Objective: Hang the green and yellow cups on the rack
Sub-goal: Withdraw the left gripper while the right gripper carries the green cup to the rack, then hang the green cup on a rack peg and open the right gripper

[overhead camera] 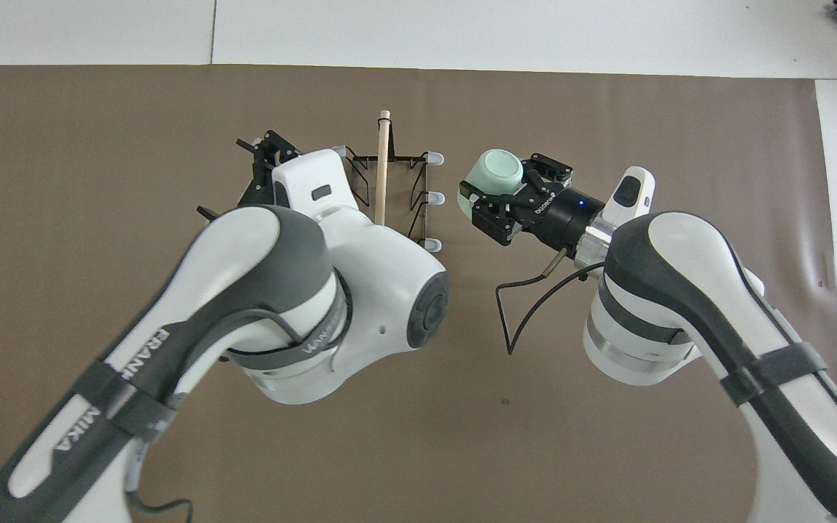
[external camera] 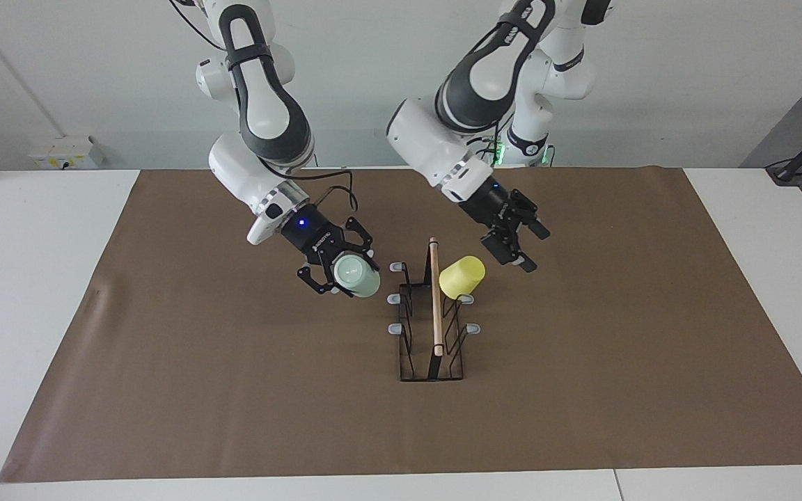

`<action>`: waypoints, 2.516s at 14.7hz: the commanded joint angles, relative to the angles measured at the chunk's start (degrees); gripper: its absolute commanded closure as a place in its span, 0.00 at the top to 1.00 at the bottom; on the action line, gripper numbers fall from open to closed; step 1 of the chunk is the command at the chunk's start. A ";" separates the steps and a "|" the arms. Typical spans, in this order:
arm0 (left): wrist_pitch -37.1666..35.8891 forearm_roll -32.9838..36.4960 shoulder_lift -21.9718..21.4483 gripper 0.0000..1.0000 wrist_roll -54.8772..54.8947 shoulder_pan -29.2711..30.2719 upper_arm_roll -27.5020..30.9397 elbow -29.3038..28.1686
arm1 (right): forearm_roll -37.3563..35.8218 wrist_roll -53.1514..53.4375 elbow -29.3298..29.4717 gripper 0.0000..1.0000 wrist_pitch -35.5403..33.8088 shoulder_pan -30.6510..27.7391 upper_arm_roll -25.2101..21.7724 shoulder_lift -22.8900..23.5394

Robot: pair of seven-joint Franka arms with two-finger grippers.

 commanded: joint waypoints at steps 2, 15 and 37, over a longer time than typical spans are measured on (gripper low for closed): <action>10.92 -8.37 -6.05 1.00 12.59 10.49 -0.84 -2.92 | 5.45 -1.75 0.22 0.00 1.40 1.79 0.34 0.09; 7.02 -61.82 -10.45 1.00 95.53 38.72 0.13 3.15 | 22.87 -17.30 1.54 0.00 10.54 10.69 0.34 3.08; -16.81 -64.21 -13.53 1.00 124.24 25.63 8.23 8.93 | 33.42 -28.83 -0.75 1.00 9.75 10.07 0.42 4.75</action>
